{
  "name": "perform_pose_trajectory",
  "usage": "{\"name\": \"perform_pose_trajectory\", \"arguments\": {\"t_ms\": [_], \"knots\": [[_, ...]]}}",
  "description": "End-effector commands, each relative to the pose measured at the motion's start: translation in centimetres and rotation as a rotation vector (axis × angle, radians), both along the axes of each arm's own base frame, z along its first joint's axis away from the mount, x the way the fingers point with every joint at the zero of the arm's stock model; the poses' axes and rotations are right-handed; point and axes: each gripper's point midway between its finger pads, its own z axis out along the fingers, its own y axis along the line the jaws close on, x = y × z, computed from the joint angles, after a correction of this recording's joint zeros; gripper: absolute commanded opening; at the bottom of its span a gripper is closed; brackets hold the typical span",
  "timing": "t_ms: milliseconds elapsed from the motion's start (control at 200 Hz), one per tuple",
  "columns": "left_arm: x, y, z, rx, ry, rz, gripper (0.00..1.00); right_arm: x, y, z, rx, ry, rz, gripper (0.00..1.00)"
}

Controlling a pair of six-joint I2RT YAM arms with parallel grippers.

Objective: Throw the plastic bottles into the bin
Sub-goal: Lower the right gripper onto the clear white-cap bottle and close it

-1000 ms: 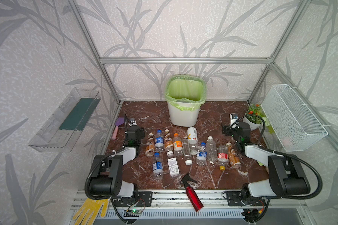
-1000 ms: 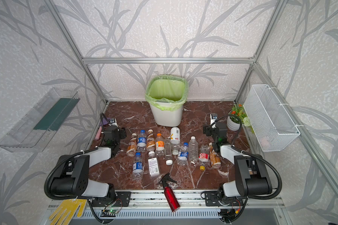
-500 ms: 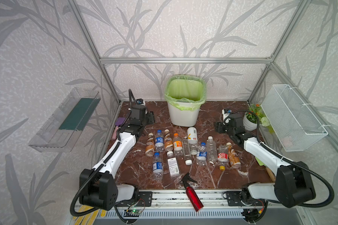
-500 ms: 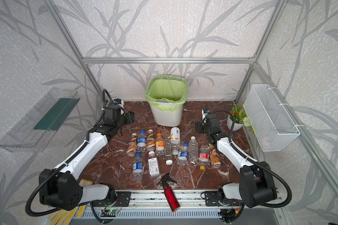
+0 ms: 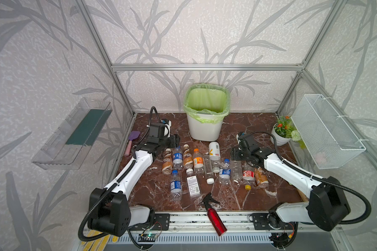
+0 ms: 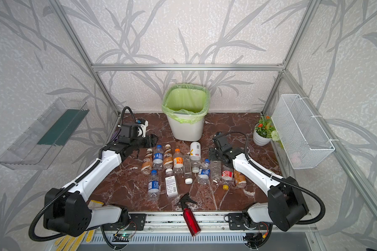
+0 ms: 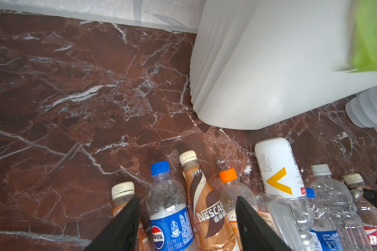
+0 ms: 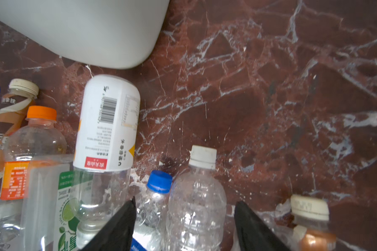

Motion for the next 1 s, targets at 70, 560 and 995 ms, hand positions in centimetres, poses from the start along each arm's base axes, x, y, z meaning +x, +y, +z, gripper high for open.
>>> {"name": "perform_pose_trajectory", "arguments": {"t_ms": [70, 560, 995], "knots": [[0.1, -0.8, 1.2, -0.039, -0.034, -0.035, 0.7, -2.7, -0.7, -1.8, -0.002, 0.088, -0.073, 0.74], [0.3, -0.4, 0.2, -0.016, -0.009, -0.018, 0.7, -3.0, -0.6, -5.5, -0.051, 0.171, -0.056, 0.78], [0.5, 0.3, -0.5, 0.019, 0.008, 0.014, 0.69, -2.3, -0.4, -8.1, -0.096, 0.221, -0.067, 0.76]]}}
